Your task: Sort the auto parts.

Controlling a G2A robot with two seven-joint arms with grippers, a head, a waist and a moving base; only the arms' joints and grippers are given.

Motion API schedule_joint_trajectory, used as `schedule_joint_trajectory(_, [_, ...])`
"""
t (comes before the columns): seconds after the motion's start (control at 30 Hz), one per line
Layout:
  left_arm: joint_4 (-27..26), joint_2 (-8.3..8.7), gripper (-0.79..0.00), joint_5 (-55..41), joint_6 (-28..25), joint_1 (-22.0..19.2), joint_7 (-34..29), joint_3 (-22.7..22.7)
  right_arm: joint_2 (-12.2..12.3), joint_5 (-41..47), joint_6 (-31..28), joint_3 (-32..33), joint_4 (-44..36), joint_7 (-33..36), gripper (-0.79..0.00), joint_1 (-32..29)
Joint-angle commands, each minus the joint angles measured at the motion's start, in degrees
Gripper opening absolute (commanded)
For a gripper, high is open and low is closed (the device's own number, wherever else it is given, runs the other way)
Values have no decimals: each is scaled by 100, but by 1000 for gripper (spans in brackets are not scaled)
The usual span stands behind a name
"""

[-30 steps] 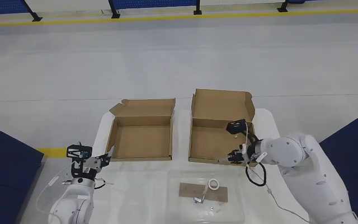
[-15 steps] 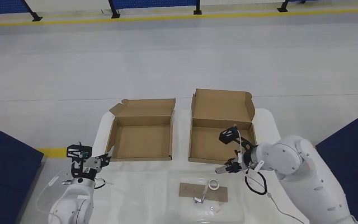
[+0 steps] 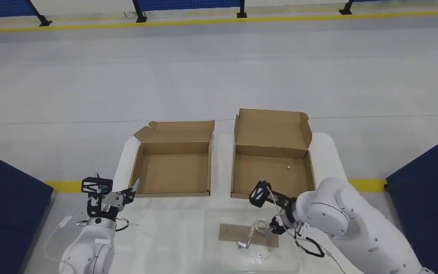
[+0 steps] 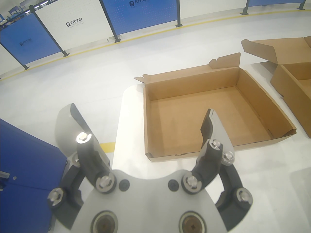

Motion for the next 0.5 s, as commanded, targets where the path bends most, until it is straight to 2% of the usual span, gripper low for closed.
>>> schedule_joint_trajectory(0.0, [0,0,0,0,0,0,0,0,12,5,10,-31,-12,0,0,35])
schedule_joint_trajectory(0.23, [0,0,0,0,0,0,0,0,11,1,-30,-54,-25,-26,0,21])
schedule_joint_trajectory(0.33, [0,0,0,0,0,0,0,0,13,-315,-541,-359,-197,0,0,-29])
schedule_joint_trajectory(0.47, [0,0,0,0,0,0,0,0,3,-631,-665,-701,-282,-9,0,-15])
